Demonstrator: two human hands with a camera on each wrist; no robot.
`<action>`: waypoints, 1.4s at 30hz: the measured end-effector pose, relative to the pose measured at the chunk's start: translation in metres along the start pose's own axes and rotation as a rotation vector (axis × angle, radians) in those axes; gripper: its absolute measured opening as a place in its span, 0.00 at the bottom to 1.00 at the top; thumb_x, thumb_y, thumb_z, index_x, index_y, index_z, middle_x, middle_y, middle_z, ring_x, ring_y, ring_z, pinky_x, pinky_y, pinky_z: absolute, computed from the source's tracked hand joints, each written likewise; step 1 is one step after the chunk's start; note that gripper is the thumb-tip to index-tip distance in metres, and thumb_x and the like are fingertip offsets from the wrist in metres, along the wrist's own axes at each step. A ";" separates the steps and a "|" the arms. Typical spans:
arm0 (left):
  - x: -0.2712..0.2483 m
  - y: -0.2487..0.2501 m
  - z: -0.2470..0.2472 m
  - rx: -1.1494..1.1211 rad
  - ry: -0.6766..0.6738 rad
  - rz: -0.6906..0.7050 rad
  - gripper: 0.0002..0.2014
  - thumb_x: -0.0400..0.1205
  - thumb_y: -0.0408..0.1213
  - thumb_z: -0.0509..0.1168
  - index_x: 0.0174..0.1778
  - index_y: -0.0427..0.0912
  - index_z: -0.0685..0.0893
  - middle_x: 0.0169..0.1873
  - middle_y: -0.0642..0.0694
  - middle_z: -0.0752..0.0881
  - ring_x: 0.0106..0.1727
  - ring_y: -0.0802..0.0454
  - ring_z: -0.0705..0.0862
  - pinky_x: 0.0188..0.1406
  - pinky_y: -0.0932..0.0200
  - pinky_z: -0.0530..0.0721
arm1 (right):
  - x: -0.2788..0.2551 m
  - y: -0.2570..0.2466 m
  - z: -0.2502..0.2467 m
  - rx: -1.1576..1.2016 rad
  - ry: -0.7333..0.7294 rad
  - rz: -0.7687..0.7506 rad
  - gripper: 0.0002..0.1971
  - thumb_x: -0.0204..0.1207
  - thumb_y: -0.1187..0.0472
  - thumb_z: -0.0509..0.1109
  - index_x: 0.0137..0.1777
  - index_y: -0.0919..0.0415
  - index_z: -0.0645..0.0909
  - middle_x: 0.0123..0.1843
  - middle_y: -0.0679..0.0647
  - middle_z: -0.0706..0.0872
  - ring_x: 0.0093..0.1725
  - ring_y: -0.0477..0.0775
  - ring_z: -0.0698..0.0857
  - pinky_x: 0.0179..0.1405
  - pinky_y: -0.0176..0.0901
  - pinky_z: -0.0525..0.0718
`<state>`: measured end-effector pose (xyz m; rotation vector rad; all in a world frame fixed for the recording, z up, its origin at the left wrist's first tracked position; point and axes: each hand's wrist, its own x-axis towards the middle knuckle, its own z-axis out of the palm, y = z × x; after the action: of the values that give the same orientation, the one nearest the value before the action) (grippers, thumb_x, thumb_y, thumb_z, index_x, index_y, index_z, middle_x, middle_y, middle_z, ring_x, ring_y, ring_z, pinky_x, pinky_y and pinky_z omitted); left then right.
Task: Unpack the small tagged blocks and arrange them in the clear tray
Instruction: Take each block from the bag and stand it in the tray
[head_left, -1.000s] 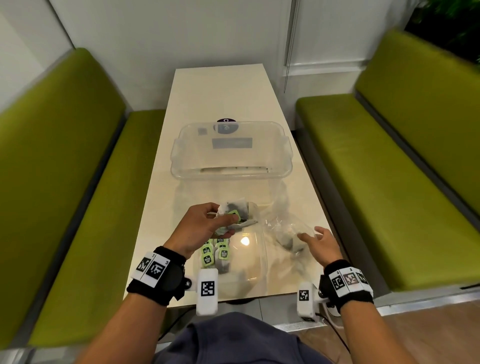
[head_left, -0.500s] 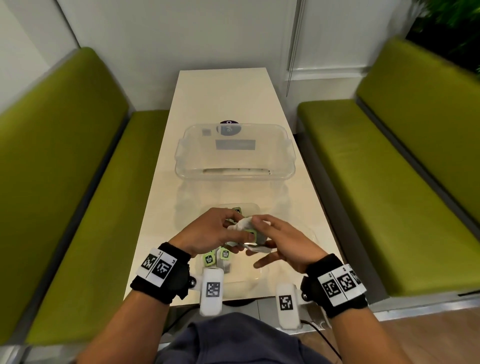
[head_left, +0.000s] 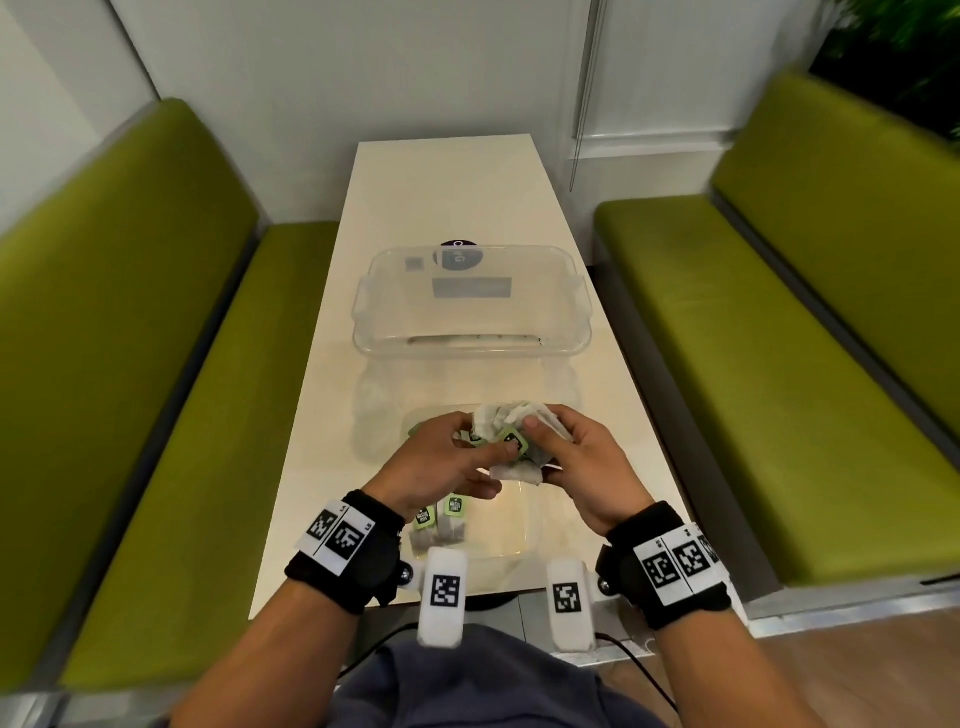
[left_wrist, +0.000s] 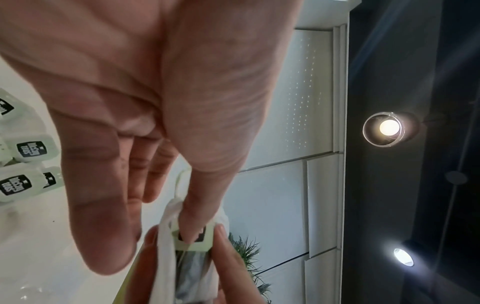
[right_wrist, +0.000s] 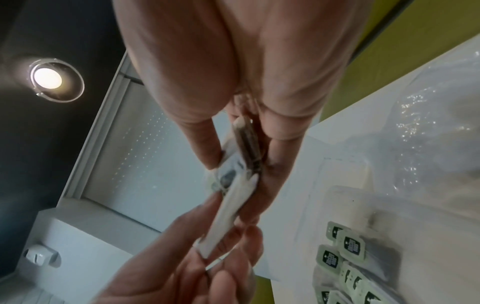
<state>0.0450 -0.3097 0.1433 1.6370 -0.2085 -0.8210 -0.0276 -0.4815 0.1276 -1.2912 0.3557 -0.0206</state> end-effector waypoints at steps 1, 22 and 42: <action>0.000 0.000 -0.001 -0.004 0.001 -0.005 0.16 0.80 0.37 0.78 0.63 0.41 0.88 0.51 0.36 0.94 0.42 0.42 0.93 0.44 0.54 0.92 | 0.000 0.000 -0.001 0.014 0.018 -0.001 0.11 0.85 0.61 0.69 0.63 0.63 0.85 0.60 0.65 0.90 0.54 0.59 0.90 0.52 0.57 0.92; -0.007 0.011 -0.018 0.205 -0.004 0.149 0.12 0.83 0.32 0.74 0.62 0.38 0.87 0.49 0.33 0.92 0.41 0.45 0.92 0.44 0.56 0.91 | 0.001 -0.004 -0.014 0.004 0.151 0.035 0.18 0.82 0.61 0.73 0.70 0.60 0.77 0.60 0.67 0.90 0.45 0.60 0.93 0.38 0.45 0.91; -0.017 0.022 -0.024 0.320 -0.064 0.307 0.16 0.86 0.26 0.68 0.64 0.50 0.86 0.43 0.39 0.92 0.37 0.48 0.88 0.50 0.41 0.89 | -0.015 -0.016 0.005 -0.041 -0.144 0.221 0.22 0.89 0.46 0.58 0.61 0.62 0.87 0.45 0.61 0.91 0.38 0.55 0.88 0.31 0.46 0.89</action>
<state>0.0541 -0.2868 0.1704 1.8179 -0.6470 -0.6259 -0.0377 -0.4782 0.1478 -1.2794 0.3746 0.2664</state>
